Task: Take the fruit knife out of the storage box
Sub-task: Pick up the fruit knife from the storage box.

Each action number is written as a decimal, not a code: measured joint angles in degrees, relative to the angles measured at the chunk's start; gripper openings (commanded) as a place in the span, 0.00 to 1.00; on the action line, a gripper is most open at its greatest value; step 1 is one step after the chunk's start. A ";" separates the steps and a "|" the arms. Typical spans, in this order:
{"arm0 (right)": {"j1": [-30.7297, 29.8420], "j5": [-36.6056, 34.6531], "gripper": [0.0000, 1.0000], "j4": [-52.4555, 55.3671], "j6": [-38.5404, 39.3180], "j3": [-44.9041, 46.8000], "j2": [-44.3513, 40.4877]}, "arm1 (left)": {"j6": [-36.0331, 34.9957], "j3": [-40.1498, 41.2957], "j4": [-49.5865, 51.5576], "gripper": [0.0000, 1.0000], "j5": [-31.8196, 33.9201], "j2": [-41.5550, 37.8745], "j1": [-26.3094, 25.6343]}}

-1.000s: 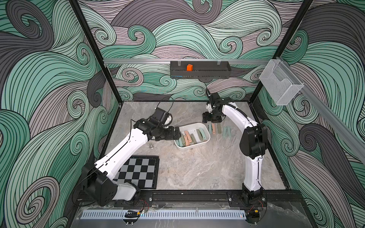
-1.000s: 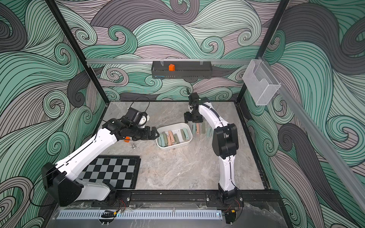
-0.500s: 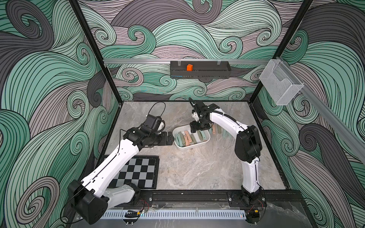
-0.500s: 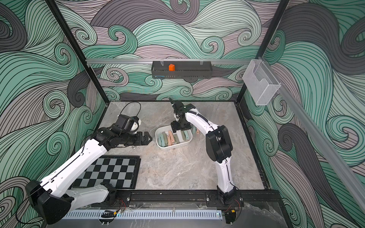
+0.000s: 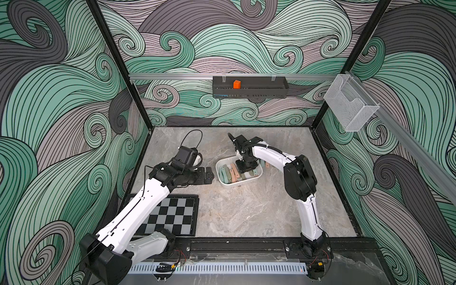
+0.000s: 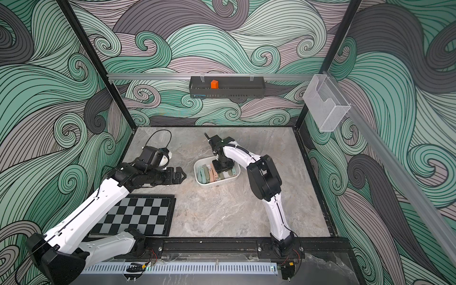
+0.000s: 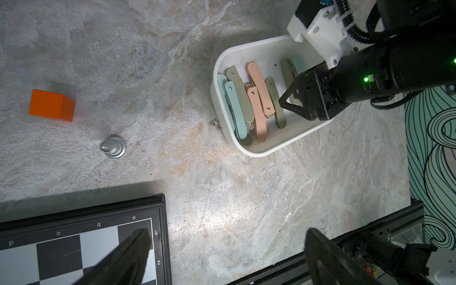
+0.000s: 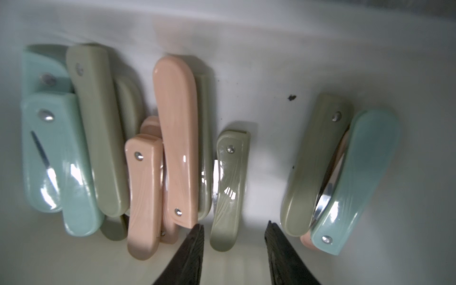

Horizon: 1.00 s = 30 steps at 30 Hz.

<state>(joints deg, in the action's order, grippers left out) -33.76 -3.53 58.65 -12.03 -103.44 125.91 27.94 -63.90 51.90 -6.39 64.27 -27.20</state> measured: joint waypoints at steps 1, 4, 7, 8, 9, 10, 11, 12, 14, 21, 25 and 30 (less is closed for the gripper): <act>0.02 -0.22 0.43 0.02 0.09 0.00 0.37 | 0.00 0.00 0.00 0.99 -0.02 0.00 0.11; 0.02 -0.76 0.43 0.07 0.37 -0.28 1.46 | -0.02 0.00 0.00 0.99 -0.04 0.02 0.22; 0.02 -0.96 0.41 0.00 0.57 -0.74 2.49 | -0.11 0.00 0.00 0.99 -0.09 0.02 0.33; 0.02 -0.98 0.40 0.02 0.61 -0.87 2.82 | -0.13 0.00 0.00 0.99 -0.15 0.02 0.48; 0.02 -1.01 0.39 0.04 0.72 -1.09 3.19 | -0.22 0.02 0.00 0.99 -0.17 0.02 0.50; 0.02 -0.98 0.39 0.04 0.72 -1.49 3.61 | -0.33 0.00 0.00 0.99 -0.20 0.02 0.57; 0.02 -1.01 0.39 -0.17 0.74 -1.92 3.93 | -0.37 0.00 0.00 0.99 -0.22 0.02 0.74; 0.02 -1.03 0.39 -0.22 0.74 -2.27 4.24 | -0.39 0.00 0.02 0.99 -0.24 0.02 0.87; 0.02 -1.09 0.39 -0.68 0.74 -2.71 4.87 | -0.48 0.02 0.02 0.99 -0.28 0.02 0.96; 0.07 -1.84 0.34 -1.31 0.76 -3.80 6.08 | -0.61 0.11 0.04 0.99 -0.66 0.15 1.64; 0.09 -2.34 0.26 -1.22 0.83 -4.31 6.45 | -0.83 0.31 0.13 0.99 -0.87 0.42 1.70; 0.09 -2.45 0.24 -0.68 0.79 -4.81 6.58 | -0.96 0.33 0.09 0.99 -1.18 0.79 1.77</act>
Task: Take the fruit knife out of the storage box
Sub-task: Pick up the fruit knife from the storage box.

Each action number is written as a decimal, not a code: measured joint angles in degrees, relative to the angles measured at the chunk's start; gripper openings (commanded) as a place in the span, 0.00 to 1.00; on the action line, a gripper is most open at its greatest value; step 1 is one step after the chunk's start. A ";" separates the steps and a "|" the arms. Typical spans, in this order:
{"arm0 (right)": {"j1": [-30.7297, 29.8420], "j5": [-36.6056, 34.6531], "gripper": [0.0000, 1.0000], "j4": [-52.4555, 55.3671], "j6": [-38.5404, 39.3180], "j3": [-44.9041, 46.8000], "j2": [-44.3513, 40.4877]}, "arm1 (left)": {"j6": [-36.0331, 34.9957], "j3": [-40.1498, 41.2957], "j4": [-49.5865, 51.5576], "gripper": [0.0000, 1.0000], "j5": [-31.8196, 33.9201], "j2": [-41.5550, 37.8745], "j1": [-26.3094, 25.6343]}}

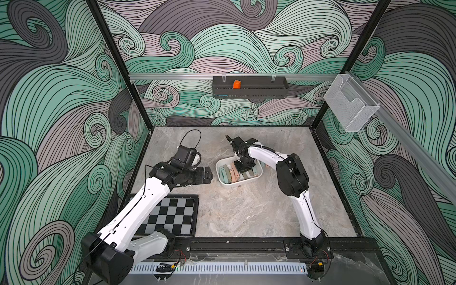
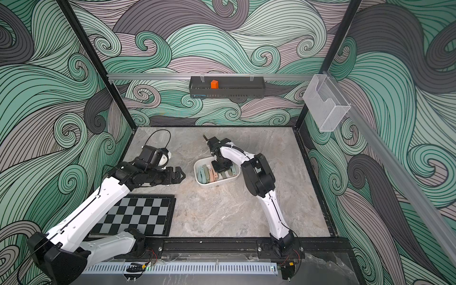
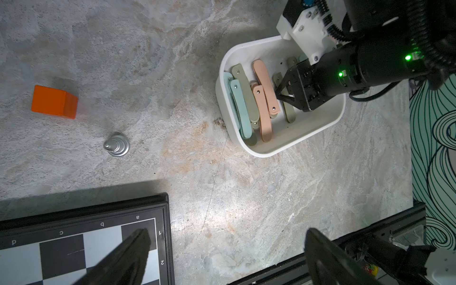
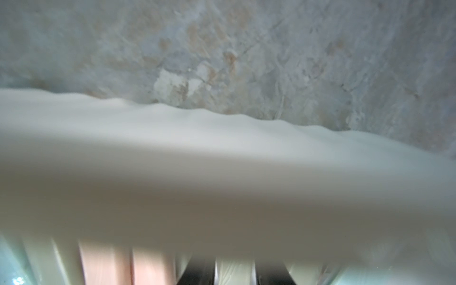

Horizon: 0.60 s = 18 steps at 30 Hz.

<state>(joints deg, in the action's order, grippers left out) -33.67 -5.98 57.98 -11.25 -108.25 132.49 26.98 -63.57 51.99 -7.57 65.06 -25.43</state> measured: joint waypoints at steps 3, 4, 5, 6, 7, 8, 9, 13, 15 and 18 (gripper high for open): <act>0.00 0.02 0.24 0.94 -0.02 -0.72 0.17 | 0.00 0.00 -0.02 0.99 -0.20 0.00 0.02; 0.00 0.02 0.24 1.27 0.00 -0.98 0.22 | -0.02 0.00 -0.02 0.99 -0.28 0.00 0.02; 0.00 0.02 0.24 1.77 0.00 -1.44 0.24 | -0.02 0.00 -0.07 0.99 -0.37 0.00 0.02; 0.00 0.02 0.24 1.97 0.00 -1.88 0.26 | -0.02 0.00 -0.09 0.99 -0.42 0.00 0.02; 0.02 0.04 0.24 2.21 0.00 -2.49 0.26 | -0.02 0.00 -0.09 0.99 -0.44 0.04 0.02; 0.04 0.07 0.23 2.40 0.00 -3.13 0.26 | -0.04 0.00 -0.11 0.99 -0.46 0.07 0.02; 0.11 0.07 0.23 2.69 0.00 -3.85 0.26 | -0.04 0.00 -0.11 0.99 -0.48 0.09 0.02; 0.63 0.09 0.23 3.19 0.00 -6.82 0.26 | -0.33 0.00 -0.20 0.99 -0.66 0.20 0.02; 0.94 0.11 0.23 3.37 0.00 -7.67 0.26 | -0.55 0.00 -0.42 0.99 -0.94 0.68 0.02; 1.51 0.13 0.23 3.85 0.00 -8.07 0.20 | -0.94 0.00 -1.03 0.99 -2.12 1.92 0.02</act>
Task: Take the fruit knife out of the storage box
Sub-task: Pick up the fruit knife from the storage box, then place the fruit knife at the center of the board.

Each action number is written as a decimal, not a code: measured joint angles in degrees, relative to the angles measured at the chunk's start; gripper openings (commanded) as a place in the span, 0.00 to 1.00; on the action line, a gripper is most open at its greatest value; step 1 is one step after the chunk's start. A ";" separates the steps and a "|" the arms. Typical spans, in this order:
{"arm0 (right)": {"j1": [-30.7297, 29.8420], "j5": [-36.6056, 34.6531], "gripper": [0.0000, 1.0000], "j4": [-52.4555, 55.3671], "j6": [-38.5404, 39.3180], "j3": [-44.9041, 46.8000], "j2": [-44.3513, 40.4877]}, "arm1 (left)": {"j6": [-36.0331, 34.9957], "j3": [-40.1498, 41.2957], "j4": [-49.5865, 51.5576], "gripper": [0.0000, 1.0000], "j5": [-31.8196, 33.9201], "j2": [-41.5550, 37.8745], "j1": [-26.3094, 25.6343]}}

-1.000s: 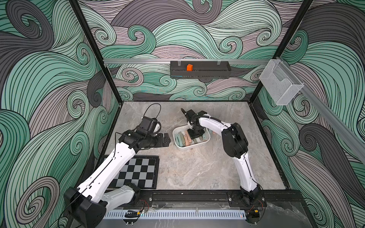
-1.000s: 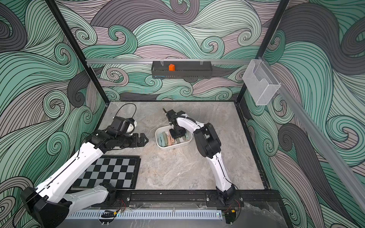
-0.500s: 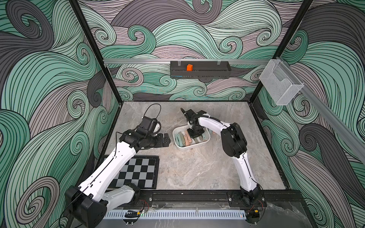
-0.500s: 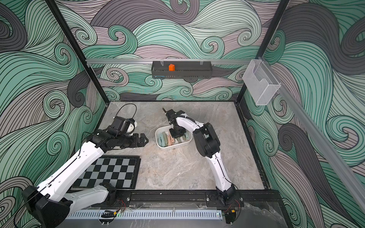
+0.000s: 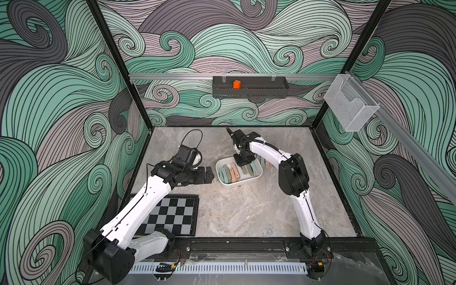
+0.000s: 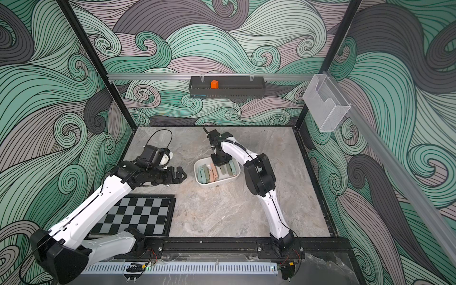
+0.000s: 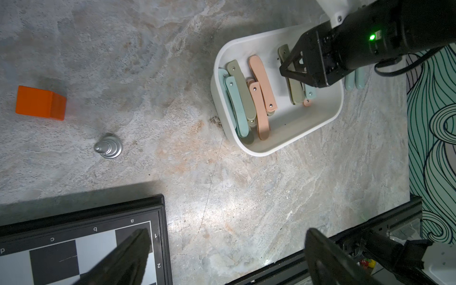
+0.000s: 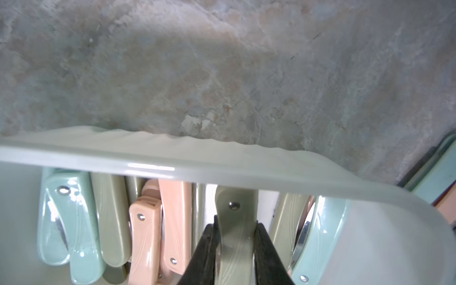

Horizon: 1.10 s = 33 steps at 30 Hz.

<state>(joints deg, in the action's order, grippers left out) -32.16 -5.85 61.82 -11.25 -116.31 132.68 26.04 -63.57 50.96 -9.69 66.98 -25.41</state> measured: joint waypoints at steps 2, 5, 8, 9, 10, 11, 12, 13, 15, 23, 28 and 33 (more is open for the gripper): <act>0.37 0.09 0.23 0.48 -0.02 0.00 -0.17 | -0.02 0.00 -0.66 0.99 -0.79 0.81 0.00; 1.20 0.39 0.23 0.76 -0.07 0.44 -1.55 | 0.04 0.00 -1.77 0.99 -1.88 1.95 0.00; 2.34 0.50 0.23 0.92 -0.11 1.95 -4.61 | 0.33 -0.04 -3.06 0.99 -3.15 3.30 0.00; 2.93 0.50 0.23 0.92 -0.13 2.82 -6.23 | 0.52 -0.09 -3.50 0.99 -3.72 3.89 0.00; 3.54 0.52 0.23 0.96 -0.15 3.65 -7.67 | 0.66 -0.17 -3.80 0.99 -4.17 4.61 -0.02; 4.09 0.55 0.23 0.96 -0.24 4.42 -9.03 | 0.76 -0.33 -4.00 0.99 -4.61 5.25 -0.15; 4.81 0.55 0.23 0.96 -0.31 5.33 -10.54 | 0.92 -0.63 -4.20 0.99 -5.03 5.99 -0.28; 5.55 0.52 0.23 0.96 -0.35 6.29 -12.00 | 1.07 -1.18 -4.28 0.99 -5.42 6.93 -0.46; 7.10 0.55 0.23 0.90 -0.50 8.41 -14.80 | 1.40 -2.19 -4.81 0.99 -5.90 8.48 -1.05; 13.27 0.33 0.23 -0.57 -0.92 21.44 -23.91 | 1.66 -5.51 -7.37 0.99 -6.62 12.52 -5.25; 14.62 0.48 0.23 -2.54 -0.98 29.40 -26.10 | 1.68 -6.16 -8.35 0.99 -6.69 14.75 -7.26; 14.73 1.29 0.23 -5.35 -1.46 36.41 -26.23 | 1.64 -6.16 -8.35 0.99 -6.82 15.98 -7.76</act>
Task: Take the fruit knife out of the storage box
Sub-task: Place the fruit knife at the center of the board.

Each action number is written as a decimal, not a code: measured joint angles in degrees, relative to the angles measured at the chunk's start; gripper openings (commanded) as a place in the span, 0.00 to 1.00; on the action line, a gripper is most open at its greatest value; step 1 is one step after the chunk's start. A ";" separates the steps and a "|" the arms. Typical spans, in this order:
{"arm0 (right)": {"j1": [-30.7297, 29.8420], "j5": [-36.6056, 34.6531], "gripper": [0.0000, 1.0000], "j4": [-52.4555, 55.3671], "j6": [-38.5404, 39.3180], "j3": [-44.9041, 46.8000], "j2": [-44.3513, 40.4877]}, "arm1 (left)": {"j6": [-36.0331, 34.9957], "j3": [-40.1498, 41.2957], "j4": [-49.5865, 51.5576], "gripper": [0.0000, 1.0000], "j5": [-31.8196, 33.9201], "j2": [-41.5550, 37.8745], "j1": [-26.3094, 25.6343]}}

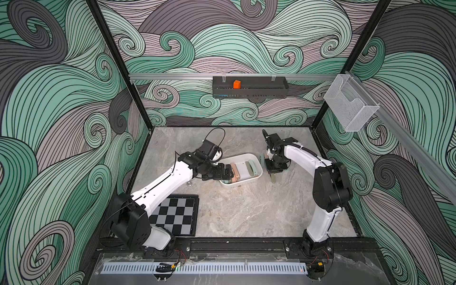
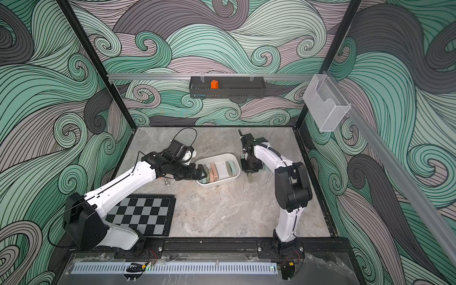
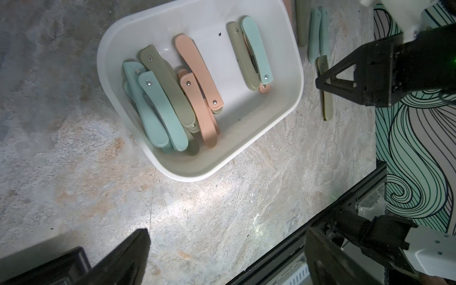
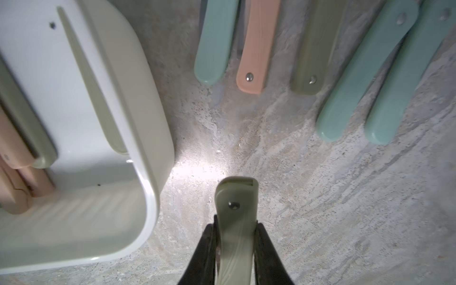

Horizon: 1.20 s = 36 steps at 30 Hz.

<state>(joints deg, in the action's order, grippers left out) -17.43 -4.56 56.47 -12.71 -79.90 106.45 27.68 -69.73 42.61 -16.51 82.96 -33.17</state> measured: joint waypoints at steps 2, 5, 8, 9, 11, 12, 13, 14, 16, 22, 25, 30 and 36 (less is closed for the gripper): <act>0.02 0.46 0.23 -0.90 -0.22 2.12 0.02 | -0.04 0.00 0.09 0.99 0.00 0.00 0.00; 0.11 0.70 0.23 -1.92 -0.42 3.78 0.17 | -0.07 0.00 0.35 0.99 0.00 0.00 0.00; 0.15 0.76 0.26 -2.93 -0.48 3.80 0.92 | -0.07 0.00 0.59 0.99 -0.02 0.00 0.00; 0.17 0.79 0.28 -3.26 -0.52 3.76 1.22 | -0.07 0.00 0.74 0.99 -0.02 0.00 0.00; 0.28 0.85 0.30 -3.80 -0.55 3.72 1.99 | -0.09 0.00 0.85 0.99 -0.04 -0.02 0.00; 0.37 0.90 0.31 -3.96 -0.50 3.67 2.43 | -0.11 0.00 0.92 0.99 -0.02 -0.02 0.00; 0.46 1.03 0.32 -4.15 -0.50 3.67 2.91 | -0.11 0.00 0.98 0.99 -0.04 -0.02 0.00; 0.55 1.05 0.33 -4.28 -0.52 3.67 3.26 | -0.13 0.00 1.09 0.99 -0.04 -0.02 0.00; 0.74 1.14 0.33 -4.42 -0.52 3.67 3.85 | -0.20 0.00 1.29 0.99 -0.04 -0.02 0.00; 0.92 1.14 0.36 -4.50 -0.48 3.41 4.00 | -0.63 0.00 2.05 0.99 0.02 -0.02 0.00; 0.92 1.01 0.41 -4.24 -0.46 3.19 3.43 | -1.16 -0.02 3.10 0.99 0.66 -0.20 0.00; 0.90 1.03 0.55 -2.60 -0.61 0.33 -0.11 | -1.57 -0.83 4.68 0.99 3.17 -2.38 0.11; 0.00 1.66 0.75 -1.66 -1.16 -7.21 -5.05 | -1.66 -0.85 5.81 0.99 5.35 -6.01 1.66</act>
<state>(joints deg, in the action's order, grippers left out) -17.43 -2.90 54.81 -13.87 -87.11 101.41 26.02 -70.59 48.42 -11.16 76.95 -31.51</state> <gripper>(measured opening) 0.708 0.987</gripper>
